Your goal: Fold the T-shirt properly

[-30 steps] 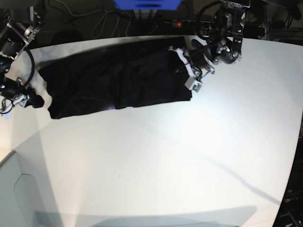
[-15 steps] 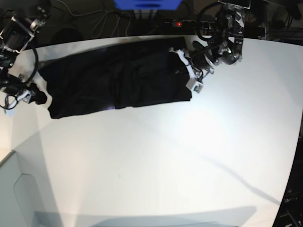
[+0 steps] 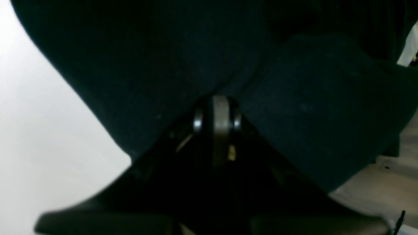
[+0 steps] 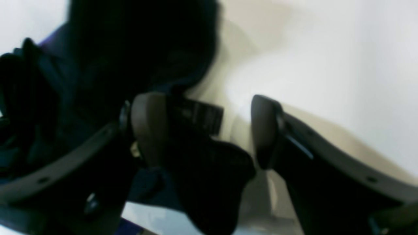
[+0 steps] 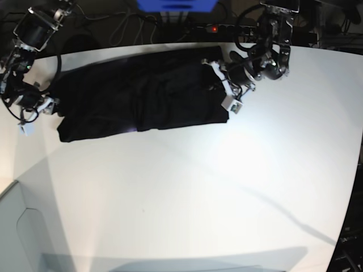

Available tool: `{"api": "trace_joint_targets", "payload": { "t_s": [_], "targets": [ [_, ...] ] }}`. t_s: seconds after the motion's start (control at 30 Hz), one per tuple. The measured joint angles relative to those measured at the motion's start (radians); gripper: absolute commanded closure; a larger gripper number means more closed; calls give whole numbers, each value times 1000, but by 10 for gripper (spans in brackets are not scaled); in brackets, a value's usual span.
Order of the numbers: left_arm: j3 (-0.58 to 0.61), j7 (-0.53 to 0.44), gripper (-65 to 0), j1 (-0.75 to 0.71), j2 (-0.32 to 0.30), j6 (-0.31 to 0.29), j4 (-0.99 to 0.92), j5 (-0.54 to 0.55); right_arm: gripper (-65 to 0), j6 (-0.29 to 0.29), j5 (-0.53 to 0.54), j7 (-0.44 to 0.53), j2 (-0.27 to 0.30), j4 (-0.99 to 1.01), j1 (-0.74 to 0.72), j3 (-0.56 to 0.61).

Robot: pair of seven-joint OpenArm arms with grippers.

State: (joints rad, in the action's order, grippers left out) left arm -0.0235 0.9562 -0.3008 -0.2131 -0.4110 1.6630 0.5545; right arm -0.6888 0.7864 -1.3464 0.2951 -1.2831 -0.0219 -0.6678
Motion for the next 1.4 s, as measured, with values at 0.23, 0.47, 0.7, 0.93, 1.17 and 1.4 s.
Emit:
{"api": "trace_joint_targets", "payload": {
  "t_s": [0.23, 0.47, 0.7, 0.93, 1.17, 1.4],
  "targets": [
    [0, -1, -43, 0, 0, 0, 0, 0, -410, -2, 39, -15, -15, 6, -11, 2],
    [0, -1, -43, 0, 0, 0, 0, 0, -410, -2, 131, -39, -14, 14, -2, 9],
    [0, -1, -43, 0, 0, 0, 0, 0, -410, -2, 133, -43, -14, 16, -6, 2],
    [0, -1, -43, 0, 0, 0, 0, 0, -410, -2, 134, -45, -8, 56, -37, 0],
    [0, -1, -43, 0, 0, 0, -1, 0, -410, -3, 232, -48, 19, 113, -34, 7],
    [0, -1, -43, 0, 0, 0, -1, 0, -410, -3, 232, -53, 19, 113, -35, 4]
  ]
}}
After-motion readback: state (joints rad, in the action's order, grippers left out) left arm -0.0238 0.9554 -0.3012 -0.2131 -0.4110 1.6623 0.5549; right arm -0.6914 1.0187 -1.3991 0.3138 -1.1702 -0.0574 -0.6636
